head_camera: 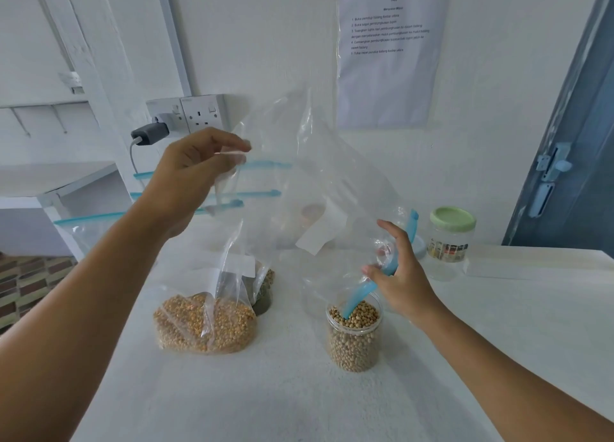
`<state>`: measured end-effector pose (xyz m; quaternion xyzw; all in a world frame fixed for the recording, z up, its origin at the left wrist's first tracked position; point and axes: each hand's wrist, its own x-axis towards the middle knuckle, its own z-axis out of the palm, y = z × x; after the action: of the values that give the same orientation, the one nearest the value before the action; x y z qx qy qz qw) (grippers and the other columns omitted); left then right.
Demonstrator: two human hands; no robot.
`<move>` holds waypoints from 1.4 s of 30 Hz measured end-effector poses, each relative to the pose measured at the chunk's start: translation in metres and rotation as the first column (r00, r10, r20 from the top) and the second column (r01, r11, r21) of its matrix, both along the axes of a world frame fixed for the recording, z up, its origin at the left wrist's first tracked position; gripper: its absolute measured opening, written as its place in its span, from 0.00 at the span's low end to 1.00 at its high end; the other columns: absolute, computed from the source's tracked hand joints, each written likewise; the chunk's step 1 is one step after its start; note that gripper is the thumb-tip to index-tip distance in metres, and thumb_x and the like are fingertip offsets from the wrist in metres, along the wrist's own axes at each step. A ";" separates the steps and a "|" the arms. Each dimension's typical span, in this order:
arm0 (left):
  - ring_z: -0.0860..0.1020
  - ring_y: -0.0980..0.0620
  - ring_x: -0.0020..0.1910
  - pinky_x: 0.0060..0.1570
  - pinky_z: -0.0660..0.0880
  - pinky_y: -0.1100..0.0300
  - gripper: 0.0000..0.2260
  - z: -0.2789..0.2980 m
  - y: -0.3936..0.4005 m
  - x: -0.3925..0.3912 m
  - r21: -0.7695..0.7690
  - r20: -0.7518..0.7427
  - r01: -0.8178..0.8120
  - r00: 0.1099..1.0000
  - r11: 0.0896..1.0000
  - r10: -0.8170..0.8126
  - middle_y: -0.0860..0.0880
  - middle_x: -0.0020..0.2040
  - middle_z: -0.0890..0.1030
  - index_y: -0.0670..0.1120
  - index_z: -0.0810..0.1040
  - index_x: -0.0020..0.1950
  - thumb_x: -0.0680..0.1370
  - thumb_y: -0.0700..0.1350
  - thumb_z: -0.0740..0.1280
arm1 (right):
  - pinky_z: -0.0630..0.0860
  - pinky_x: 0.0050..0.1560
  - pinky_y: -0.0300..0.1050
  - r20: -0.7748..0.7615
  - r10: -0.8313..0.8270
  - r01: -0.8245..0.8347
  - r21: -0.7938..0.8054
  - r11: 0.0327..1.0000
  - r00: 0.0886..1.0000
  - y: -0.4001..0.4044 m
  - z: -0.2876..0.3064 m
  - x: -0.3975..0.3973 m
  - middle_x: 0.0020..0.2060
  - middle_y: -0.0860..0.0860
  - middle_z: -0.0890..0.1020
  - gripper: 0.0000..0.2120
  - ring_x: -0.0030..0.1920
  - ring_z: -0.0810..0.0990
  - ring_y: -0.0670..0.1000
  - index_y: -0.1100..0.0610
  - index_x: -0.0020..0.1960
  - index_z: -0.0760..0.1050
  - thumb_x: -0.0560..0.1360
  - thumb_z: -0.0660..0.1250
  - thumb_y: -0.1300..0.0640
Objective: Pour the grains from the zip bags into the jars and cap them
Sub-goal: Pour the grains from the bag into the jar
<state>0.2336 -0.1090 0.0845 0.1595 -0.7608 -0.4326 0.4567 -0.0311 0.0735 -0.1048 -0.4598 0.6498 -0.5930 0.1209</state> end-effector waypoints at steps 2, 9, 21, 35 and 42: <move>0.82 0.42 0.62 0.68 0.76 0.44 0.18 -0.002 -0.002 0.010 0.141 -0.012 0.081 0.997 0.987 -0.080 0.44 0.61 0.85 0.52 0.79 0.49 0.82 0.29 0.60 | 0.82 0.53 0.39 0.017 -0.025 0.025 0.012 1.000 1.000 0.002 -0.001 -0.001 0.60 0.33 0.68 0.37 0.60 0.77 0.48 0.37 0.75 0.64 0.77 0.74 0.64; 0.81 0.37 0.62 0.68 0.77 0.44 0.12 -0.012 -0.016 0.035 0.183 0.198 -0.018 0.980 0.983 -0.019 0.44 0.58 0.84 0.45 0.76 0.54 0.81 0.28 0.62 | 0.82 0.53 0.40 0.090 -0.026 0.022 0.046 0.999 0.996 0.003 -0.001 0.000 0.57 0.40 0.71 0.37 0.54 0.79 0.45 0.36 0.75 0.64 0.77 0.75 0.63; 0.87 0.48 0.48 0.52 0.82 0.62 0.07 -0.008 -0.005 0.037 -0.010 0.325 -0.078 0.942 0.997 0.077 0.47 0.47 0.88 0.48 0.86 0.46 0.72 0.38 0.76 | 0.82 0.47 0.38 0.114 -0.035 0.028 0.064 0.998 0.993 0.004 0.003 0.001 0.56 0.49 0.73 0.36 0.53 0.80 0.49 0.37 0.74 0.64 0.77 0.74 0.64; 0.86 0.49 0.47 0.47 0.83 0.63 0.07 -0.014 0.000 0.022 0.065 0.110 -0.236 0.967 0.970 0.228 0.44 0.48 0.87 0.42 0.78 0.59 0.83 0.34 0.66 | 0.78 0.46 0.29 0.099 -0.028 0.022 0.063 0.998 0.995 0.006 0.000 0.003 0.61 0.49 0.74 0.36 0.62 0.77 0.45 0.32 0.71 0.63 0.78 0.73 0.64; 0.83 0.51 0.39 0.52 0.83 0.55 0.10 -0.014 -0.004 0.028 -0.003 0.148 -0.225 0.963 0.974 0.223 0.44 0.47 0.86 0.44 0.80 0.55 0.77 0.33 0.74 | 0.78 0.50 0.35 0.095 -0.056 0.049 0.074 0.996 0.994 0.008 -0.002 0.001 0.58 0.48 0.75 0.36 0.60 0.78 0.44 0.35 0.74 0.64 0.77 0.74 0.63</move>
<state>0.2613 -0.1128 0.0704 0.2794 -0.7665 -0.3705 0.4441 -0.0303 0.0813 -0.1069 -0.4084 0.6760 -0.5939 0.1531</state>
